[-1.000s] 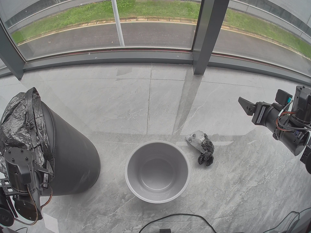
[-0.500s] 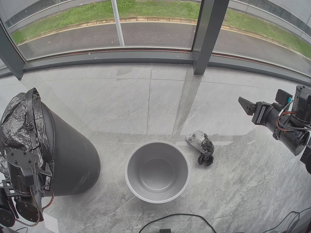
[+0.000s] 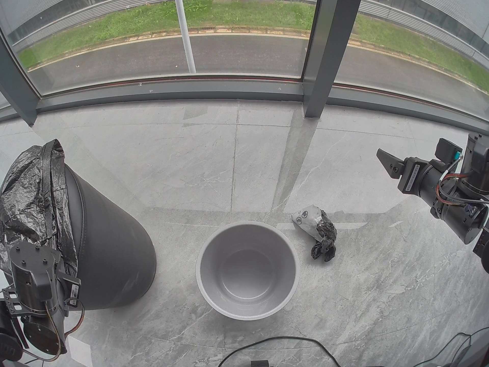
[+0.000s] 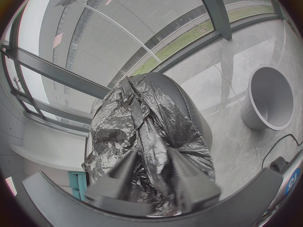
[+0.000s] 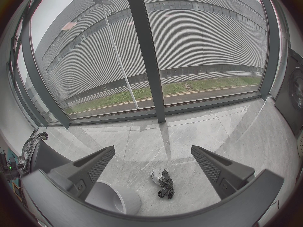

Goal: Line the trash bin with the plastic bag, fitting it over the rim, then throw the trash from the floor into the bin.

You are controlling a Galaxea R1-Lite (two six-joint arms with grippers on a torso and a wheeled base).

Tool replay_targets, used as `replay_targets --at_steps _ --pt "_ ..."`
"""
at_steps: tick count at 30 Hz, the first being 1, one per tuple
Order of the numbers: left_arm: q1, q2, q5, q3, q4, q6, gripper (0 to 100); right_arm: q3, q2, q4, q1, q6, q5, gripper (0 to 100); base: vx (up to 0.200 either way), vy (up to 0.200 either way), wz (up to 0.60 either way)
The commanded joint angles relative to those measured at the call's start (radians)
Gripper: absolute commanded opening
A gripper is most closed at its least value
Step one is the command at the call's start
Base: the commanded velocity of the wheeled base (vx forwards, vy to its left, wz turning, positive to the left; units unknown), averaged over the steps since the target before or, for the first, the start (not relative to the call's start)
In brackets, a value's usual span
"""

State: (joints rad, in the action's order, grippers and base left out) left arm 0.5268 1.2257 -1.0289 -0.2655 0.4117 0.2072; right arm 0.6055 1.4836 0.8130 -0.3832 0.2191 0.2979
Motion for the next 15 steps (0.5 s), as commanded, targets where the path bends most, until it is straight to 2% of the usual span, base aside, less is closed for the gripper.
replay_targets --at_steps 1,15 --pt "0.036 -0.042 0.001 -0.001 0.004 0.003 0 0.0 -0.005 0.0 0.0 0.0 0.0 100 0.0 0.0 0.0" --pt "0.052 -0.088 0.001 0.022 0.002 0.006 0 0.0 -0.005 0.006 0.0 0.0 0.0 100 0.0 0.0 0.0"
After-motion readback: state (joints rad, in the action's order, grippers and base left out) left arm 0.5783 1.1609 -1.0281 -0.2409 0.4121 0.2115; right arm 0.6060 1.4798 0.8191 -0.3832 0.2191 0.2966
